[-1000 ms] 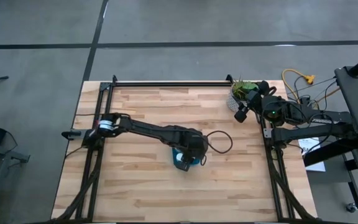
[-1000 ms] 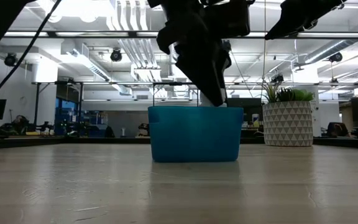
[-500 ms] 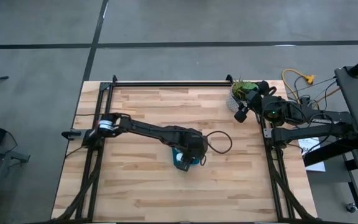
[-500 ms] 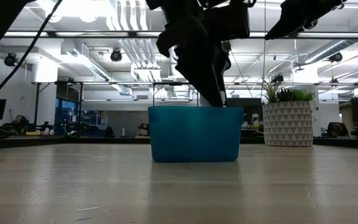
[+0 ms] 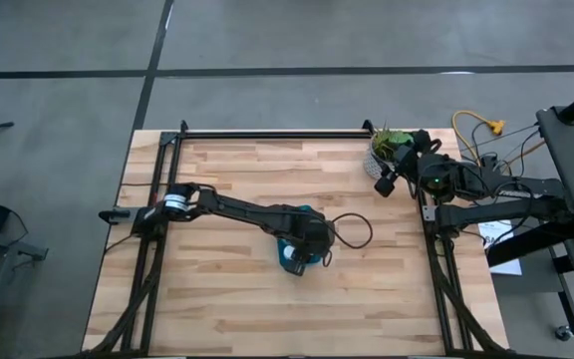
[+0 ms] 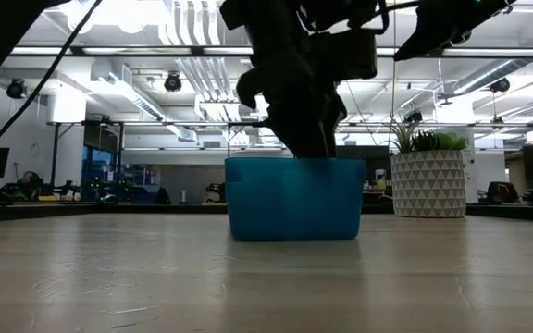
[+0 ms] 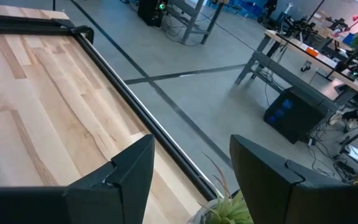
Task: Pick and place pill bottles into a basket
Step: Put the white pill bottle into the blue bin, then return to Home Position
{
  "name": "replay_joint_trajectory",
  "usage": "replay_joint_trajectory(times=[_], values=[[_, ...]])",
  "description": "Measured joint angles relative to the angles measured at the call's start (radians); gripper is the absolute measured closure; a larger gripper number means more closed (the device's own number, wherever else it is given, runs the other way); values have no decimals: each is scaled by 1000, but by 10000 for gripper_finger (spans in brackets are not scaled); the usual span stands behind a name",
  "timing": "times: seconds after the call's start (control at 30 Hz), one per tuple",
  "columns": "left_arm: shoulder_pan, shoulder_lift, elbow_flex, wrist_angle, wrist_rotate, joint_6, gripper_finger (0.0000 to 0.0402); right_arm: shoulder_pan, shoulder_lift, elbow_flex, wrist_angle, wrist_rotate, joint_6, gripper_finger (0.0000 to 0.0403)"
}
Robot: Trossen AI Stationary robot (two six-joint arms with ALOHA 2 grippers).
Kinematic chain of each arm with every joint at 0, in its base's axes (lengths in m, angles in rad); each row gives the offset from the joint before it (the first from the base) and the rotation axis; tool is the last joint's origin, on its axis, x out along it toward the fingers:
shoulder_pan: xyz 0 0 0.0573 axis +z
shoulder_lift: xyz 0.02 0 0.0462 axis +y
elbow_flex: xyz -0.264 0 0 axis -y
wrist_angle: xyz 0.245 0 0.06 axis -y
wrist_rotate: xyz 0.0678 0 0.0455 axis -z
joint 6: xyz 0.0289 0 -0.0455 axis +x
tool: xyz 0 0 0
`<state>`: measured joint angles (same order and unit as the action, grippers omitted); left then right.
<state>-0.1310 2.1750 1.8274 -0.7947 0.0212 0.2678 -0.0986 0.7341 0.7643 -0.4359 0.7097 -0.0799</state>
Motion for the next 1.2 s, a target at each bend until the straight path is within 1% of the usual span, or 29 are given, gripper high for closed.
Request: replay_joint_trajectory(times=[0.1,0.3,0.43,0.7,0.93,1.1,1.2], values=[[0,0,-1,5,0,0,259,-1,4,0,-1,0,-3,200],[0,2,-1,-2,-4,0,221,0,7,0,0,0,-6,200],[0,3,-2,-2,-3,-1,208,0,7,0,0,0,-6,200],[0,-1,11,-4,-3,-1,204,0,7,0,0,-1,-6,200],[0,-16,39,-37,-3,-1,203,0,7,0,0,-1,-6,200],[0,-59,42,-47,-6,-3,202,0,7,0,0,-2,-6,200],[0,-97,40,-64,-33,-6,202,0,7,0,0,-2,-7,200]])
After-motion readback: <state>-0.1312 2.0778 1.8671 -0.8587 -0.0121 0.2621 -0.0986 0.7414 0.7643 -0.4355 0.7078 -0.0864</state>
